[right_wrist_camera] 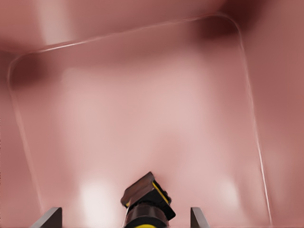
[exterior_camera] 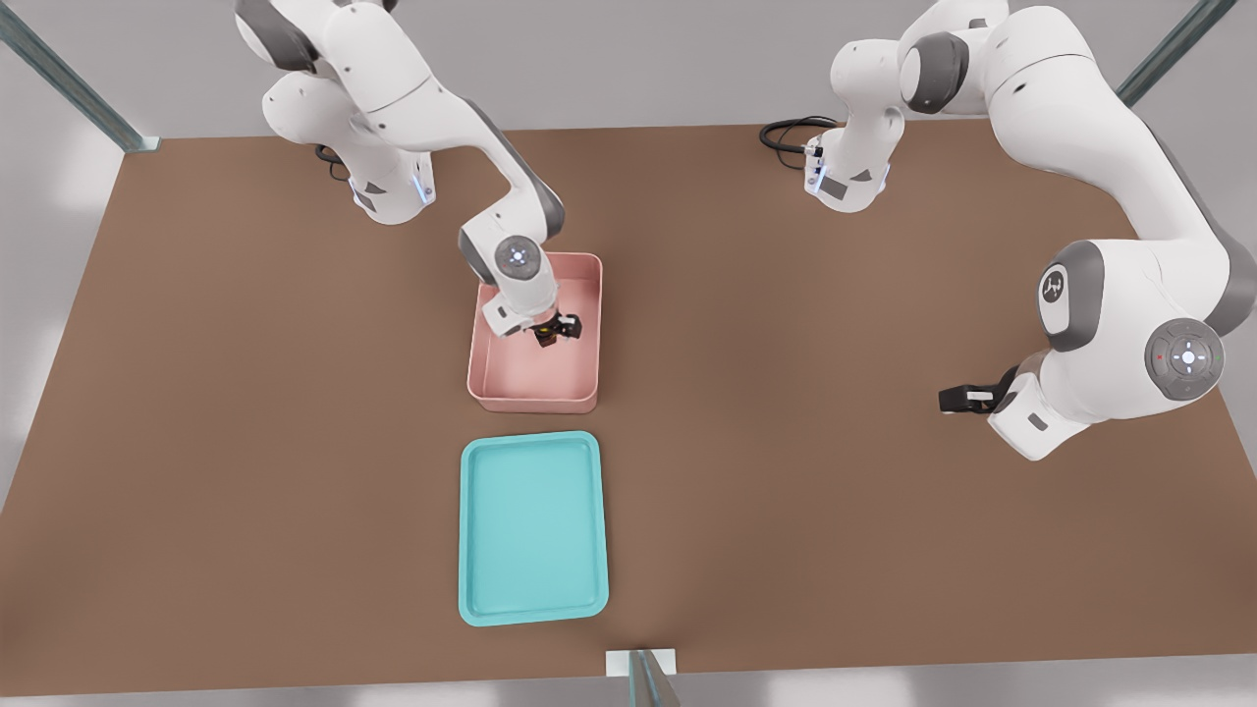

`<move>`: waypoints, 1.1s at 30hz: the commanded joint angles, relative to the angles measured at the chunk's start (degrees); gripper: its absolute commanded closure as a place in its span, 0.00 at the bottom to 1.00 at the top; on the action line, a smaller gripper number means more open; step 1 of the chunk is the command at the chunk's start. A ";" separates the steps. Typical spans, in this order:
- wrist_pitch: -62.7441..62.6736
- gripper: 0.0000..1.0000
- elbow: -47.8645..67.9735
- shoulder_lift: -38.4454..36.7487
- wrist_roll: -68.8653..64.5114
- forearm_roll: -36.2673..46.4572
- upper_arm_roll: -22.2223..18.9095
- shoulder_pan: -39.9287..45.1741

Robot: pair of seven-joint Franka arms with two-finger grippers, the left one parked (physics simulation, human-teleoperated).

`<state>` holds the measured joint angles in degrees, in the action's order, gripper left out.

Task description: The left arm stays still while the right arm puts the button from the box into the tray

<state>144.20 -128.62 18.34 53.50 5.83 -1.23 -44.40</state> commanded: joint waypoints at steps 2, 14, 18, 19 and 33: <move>1.17 0.00 -0.23 -0.32 10.75 0.06 0.00 -0.60; 2.23 0.00 -4.18 -1.29 10.75 0.06 0.09 -0.60; 2.23 0.00 -4.18 -1.29 10.66 0.06 -0.18 -0.51; 2.23 0.05 -4.18 -1.29 10.75 0.06 -0.18 -0.51; -2.96 0.64 -3.31 -10.25 11.72 0.06 -2.28 0.72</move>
<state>144.55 -131.89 9.08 62.25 6.30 -3.21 -43.91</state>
